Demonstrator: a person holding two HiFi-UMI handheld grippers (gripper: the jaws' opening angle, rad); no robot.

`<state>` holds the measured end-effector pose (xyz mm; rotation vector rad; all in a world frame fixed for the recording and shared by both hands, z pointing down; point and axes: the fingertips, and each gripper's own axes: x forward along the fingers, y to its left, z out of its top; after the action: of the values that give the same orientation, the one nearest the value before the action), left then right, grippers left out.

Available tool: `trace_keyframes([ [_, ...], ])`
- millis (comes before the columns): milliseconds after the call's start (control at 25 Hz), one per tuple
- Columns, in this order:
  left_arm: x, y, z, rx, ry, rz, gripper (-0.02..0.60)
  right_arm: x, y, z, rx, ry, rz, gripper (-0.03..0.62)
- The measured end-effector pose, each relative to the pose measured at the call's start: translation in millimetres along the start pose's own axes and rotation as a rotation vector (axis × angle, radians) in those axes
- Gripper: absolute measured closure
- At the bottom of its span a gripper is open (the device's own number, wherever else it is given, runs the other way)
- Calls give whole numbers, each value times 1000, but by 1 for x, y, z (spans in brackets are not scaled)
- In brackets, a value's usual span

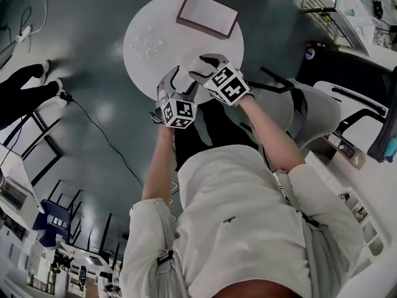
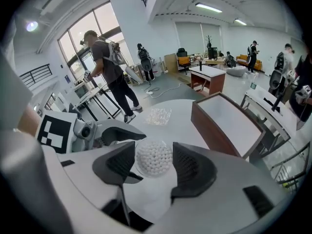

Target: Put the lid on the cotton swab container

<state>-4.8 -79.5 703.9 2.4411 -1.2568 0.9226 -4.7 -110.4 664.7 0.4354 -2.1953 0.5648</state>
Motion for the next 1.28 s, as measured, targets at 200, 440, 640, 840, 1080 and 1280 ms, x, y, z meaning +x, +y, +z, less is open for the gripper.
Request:
trace_keyframes([
  [200,-2,-3,24,132,-33,28,241,-16,17,13,-47,-19,62,344],
  [440,-19,-1,49,150,-80,54,241,-38,44,31,-139,-48,110,344],
  [640,-40,6,72,144,-148,81,291,-54,58,47,-144,-92,113,344],
  [840,-59,11,80,132,-161,93,307,-69,70,60,-144,-142,106,344],
  [1080,-83,21,95,120,-185,107,313,-85,83,81,-161,-216,94,339],
  [1280,-101,24,107,70,-220,86,316,-94,100,94,-197,-228,56,316],
])
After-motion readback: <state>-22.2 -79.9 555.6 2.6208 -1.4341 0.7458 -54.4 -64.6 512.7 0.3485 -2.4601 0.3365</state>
